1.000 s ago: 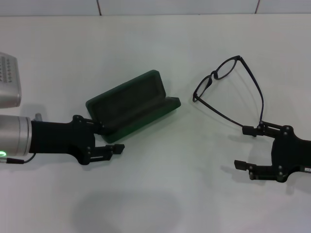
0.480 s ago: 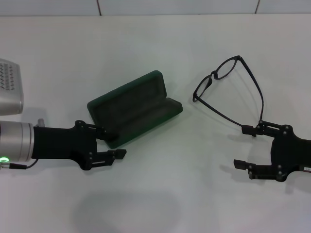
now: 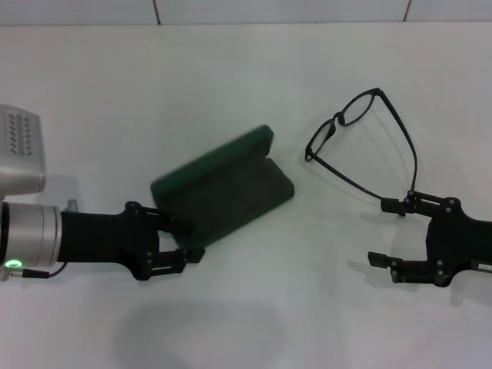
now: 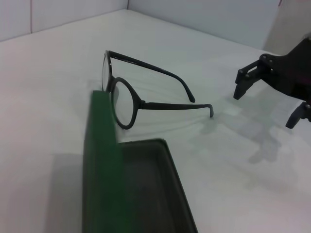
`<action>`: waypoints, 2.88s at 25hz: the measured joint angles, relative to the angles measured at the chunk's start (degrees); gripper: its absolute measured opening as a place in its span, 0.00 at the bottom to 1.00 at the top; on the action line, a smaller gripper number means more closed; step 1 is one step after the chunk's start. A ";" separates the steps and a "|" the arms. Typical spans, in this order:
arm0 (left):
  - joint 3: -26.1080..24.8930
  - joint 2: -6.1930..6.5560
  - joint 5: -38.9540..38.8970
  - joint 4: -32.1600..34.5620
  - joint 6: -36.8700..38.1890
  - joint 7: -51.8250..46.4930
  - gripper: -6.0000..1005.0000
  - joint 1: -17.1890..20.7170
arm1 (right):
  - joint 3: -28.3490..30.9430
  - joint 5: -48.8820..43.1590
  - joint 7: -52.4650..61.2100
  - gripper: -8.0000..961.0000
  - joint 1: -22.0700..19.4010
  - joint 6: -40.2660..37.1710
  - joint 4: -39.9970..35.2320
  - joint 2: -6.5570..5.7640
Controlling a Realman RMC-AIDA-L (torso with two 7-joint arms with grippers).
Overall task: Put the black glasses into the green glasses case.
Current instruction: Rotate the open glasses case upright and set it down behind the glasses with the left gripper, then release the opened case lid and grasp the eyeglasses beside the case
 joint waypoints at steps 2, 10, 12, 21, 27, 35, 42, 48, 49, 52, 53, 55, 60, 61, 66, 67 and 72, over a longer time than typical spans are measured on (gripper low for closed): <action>-0.06 -0.02 0.00 -0.67 -0.14 0.29 0.48 0.01 | -0.01 0.00 0.00 0.85 0.07 0.00 0.00 0.01; -0.24 0.12 -1.18 -0.90 -0.30 0.49 0.48 0.02 | 0.00 0.00 0.00 0.85 0.13 -0.01 0.00 0.01; -0.28 0.24 -1.30 -0.81 -0.69 0.53 0.48 0.02 | 0.01 0.00 0.00 0.85 0.12 -0.01 0.00 0.01; -0.36 1.60 -1.33 -0.66 -3.44 0.54 0.48 -0.23 | 0.01 0.00 -0.02 0.85 0.11 -0.02 0.00 0.10; -1.27 1.65 -1.19 -0.65 -5.45 0.64 0.48 -0.41 | 0.08 0.00 -0.02 0.85 0.14 -0.02 0.00 0.10; -1.80 1.74 -1.34 -0.61 -6.32 0.67 0.48 -0.74 | 0.10 0.00 -0.02 0.85 0.39 -0.01 0.00 0.10; -1.78 1.75 -1.30 -0.61 -5.89 0.42 0.48 -0.80 | 0.14 0.00 -0.02 0.85 0.55 0.03 0.00 0.09; -1.65 1.50 -1.01 0.49 -0.17 0.05 0.48 0.30 | 0.19 0.18 -0.02 0.85 0.56 0.07 0.00 0.01; -1.83 1.40 -1.28 1.09 1.07 0.00 0.48 0.78 | 0.20 0.20 -0.02 0.85 0.55 0.07 0.00 -0.01; -3.10 1.30 -3.07 2.01 3.47 0.45 0.48 1.86 | 0.32 0.31 -0.02 0.85 0.40 0.09 0.00 -0.11; -3.68 1.28 -4.01 2.08 4.43 1.29 0.48 2.27 | 0.56 0.33 -0.02 0.85 0.32 0.11 0.00 -0.13; -4.64 1.25 -5.74 2.07 5.92 3.46 0.49 3.29 | 1.35 0.35 -0.02 0.85 0.16 0.15 0.00 -0.12; -5.23 1.22 -7.09 2.64 7.41 7.08 0.56 5.99 | 3.16 0.44 1.30 0.85 0.02 0.16 -0.13 0.07; -5.27 1.22 -7.15 2.75 7.84 7.16 0.60 6.34 | 3.17 0.44 2.00 0.85 0.04 0.18 -0.28 0.06; -7.17 0.93 -7.32 2.65 11.23 7.25 0.77 7.06 | 3.94 0.43 12.75 0.85 -0.11 0.25 -5.47 -0.31; -7.55 0.74 -7.33 2.56 11.82 7.42 0.80 7.39 | 3.96 0.42 14.14 0.85 -0.11 0.19 -6.35 -0.39; -7.64 -0.11 -7.36 2.26 12.36 10.01 0.87 8.68 | 4.01 -3.21 30.23 0.85 1.04 0.67 -18.59 -1.23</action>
